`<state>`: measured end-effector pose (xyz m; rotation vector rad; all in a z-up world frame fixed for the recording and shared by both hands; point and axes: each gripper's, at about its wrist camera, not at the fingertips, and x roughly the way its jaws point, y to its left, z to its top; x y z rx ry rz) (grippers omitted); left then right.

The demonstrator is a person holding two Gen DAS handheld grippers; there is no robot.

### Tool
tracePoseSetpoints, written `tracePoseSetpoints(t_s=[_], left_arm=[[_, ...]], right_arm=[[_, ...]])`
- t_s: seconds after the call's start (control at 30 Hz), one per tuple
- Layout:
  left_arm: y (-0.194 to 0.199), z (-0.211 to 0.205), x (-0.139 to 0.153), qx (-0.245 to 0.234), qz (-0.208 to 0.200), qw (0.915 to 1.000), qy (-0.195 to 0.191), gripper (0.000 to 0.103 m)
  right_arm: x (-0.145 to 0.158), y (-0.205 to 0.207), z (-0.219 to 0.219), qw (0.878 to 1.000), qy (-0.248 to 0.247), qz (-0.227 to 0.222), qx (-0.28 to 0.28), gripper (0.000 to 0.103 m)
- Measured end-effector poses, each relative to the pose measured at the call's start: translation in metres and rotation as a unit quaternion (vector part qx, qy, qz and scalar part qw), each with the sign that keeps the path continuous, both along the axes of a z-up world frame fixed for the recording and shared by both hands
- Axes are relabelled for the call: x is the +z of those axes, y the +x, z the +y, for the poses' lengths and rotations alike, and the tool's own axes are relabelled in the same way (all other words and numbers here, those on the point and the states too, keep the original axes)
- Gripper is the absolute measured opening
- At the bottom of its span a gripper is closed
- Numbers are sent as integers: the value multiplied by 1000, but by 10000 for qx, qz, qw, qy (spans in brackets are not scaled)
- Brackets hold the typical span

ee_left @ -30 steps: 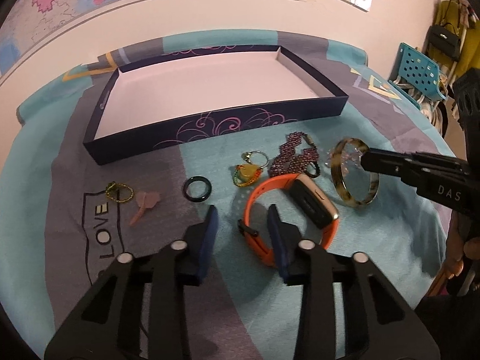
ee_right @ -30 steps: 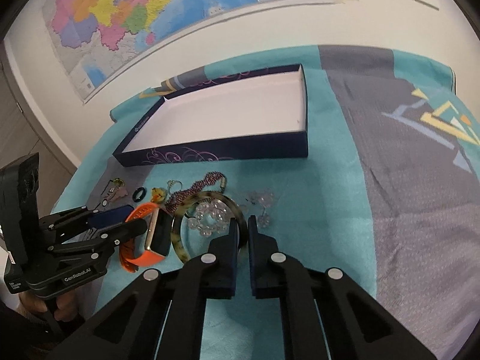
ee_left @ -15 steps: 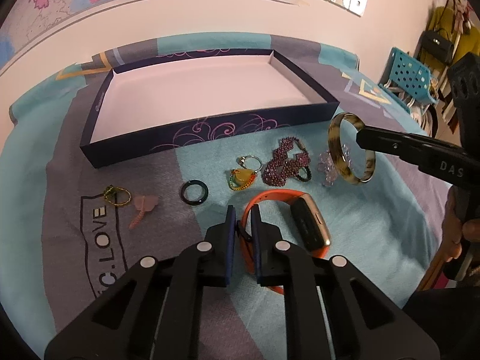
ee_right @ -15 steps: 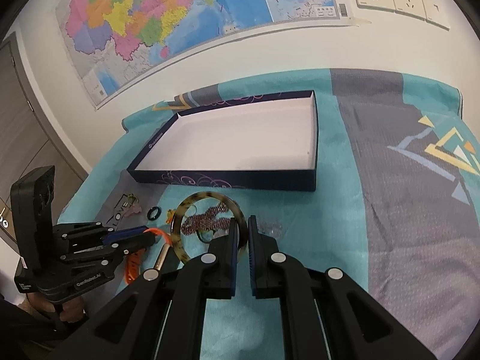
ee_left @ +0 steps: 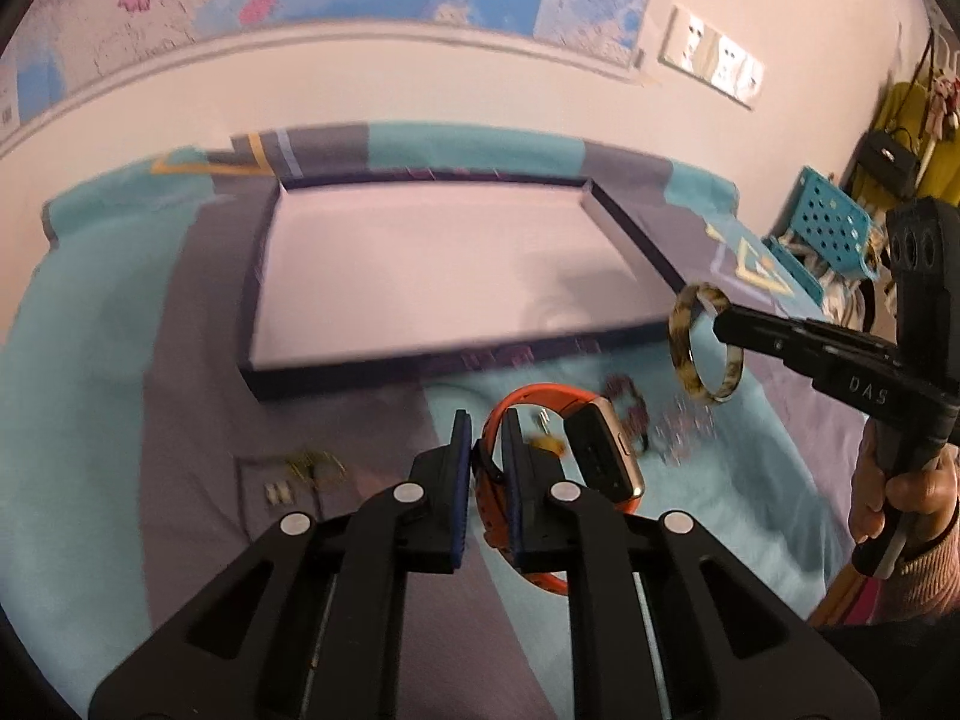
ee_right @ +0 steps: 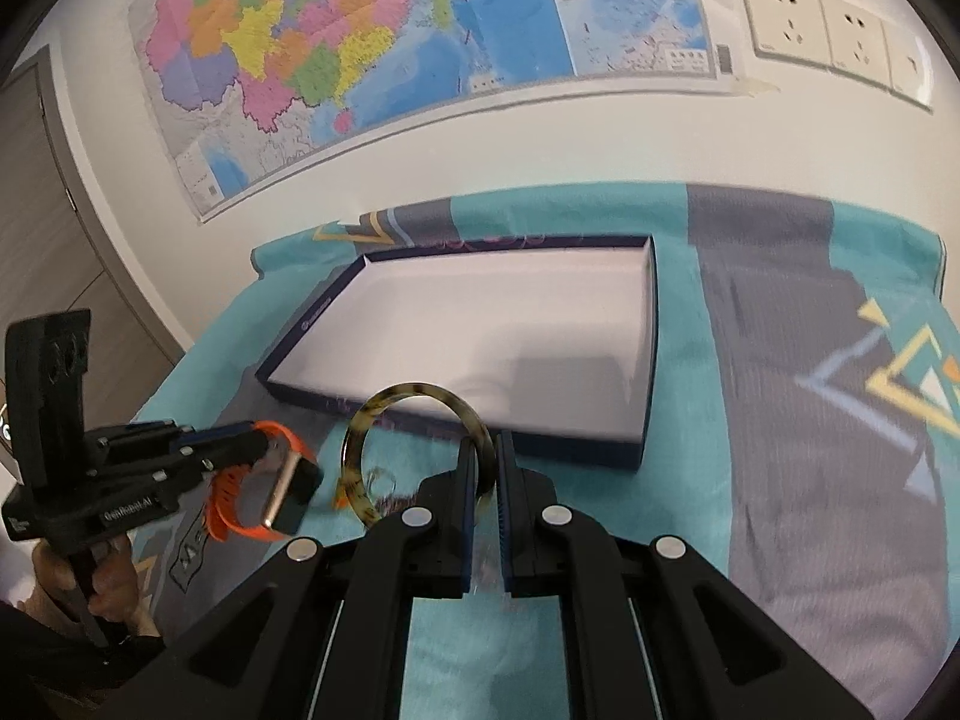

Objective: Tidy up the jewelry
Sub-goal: 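Carry the watch band with the left tool into the tray while the right tool carries the bangle there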

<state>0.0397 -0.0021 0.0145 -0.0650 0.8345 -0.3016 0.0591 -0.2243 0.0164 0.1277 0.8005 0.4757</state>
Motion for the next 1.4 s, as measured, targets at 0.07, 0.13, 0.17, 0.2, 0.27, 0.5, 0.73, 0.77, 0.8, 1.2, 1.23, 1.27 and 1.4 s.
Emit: tracePoseSetpoints(t_s=[0.07, 0.13, 0.17, 0.2, 0.27, 0.5, 0.73, 0.77, 0.8, 1.2, 1.23, 1.27, 1.4], left_arm=[[10, 5, 7, 78, -74, 9999, -24, 11], [23, 10, 15, 167, -159, 9997, -15, 11], [31, 13, 18, 214, -210, 9996, -3, 11], [37, 14, 20, 251, -244, 9994, 16, 11], [53, 17, 24, 327, -286, 9990, 48, 11], [105, 17, 23, 455, -239, 9986, 111, 11], [152, 18, 9, 582, 5, 9983, 93, 11], [158, 18, 6, 599, 57, 9982, 82, 11], [162, 19, 4, 613, 94, 9981, 72, 11], [211, 8, -16, 714, 481, 9959, 268, 11], [215, 7, -18, 727, 509, 9956, 290, 11], [218, 7, -19, 742, 550, 9952, 311, 11], [231, 6, -25, 784, 714, 9939, 300, 11]], right_arm=[[4, 11, 1, 10000, -32, -41, 34, 5], [9, 24, 4, 9999, -107, -119, 43, 5], [12, 32, 6, 9997, -170, -161, 43, 5], [14, 40, 8, 9996, -207, -180, 40, 5], [16, 55, 11, 9996, -231, -148, 63, 5], [13, 102, 30, 9990, -446, -24, 82, 5], [-8, 145, 46, 9974, -656, 306, 68, 6], [-12, 152, 49, 9967, -729, 359, 73, 6], [-16, 157, 50, 9965, -714, 429, 64, 6], [-34, 202, 59, 9922, -764, 987, -68, 6], [-35, 204, 60, 9918, -768, 1018, -75, 6], [-36, 207, 61, 9915, -762, 1051, -96, 6], [-40, 208, 63, 9910, -768, 1090, -127, 6]])
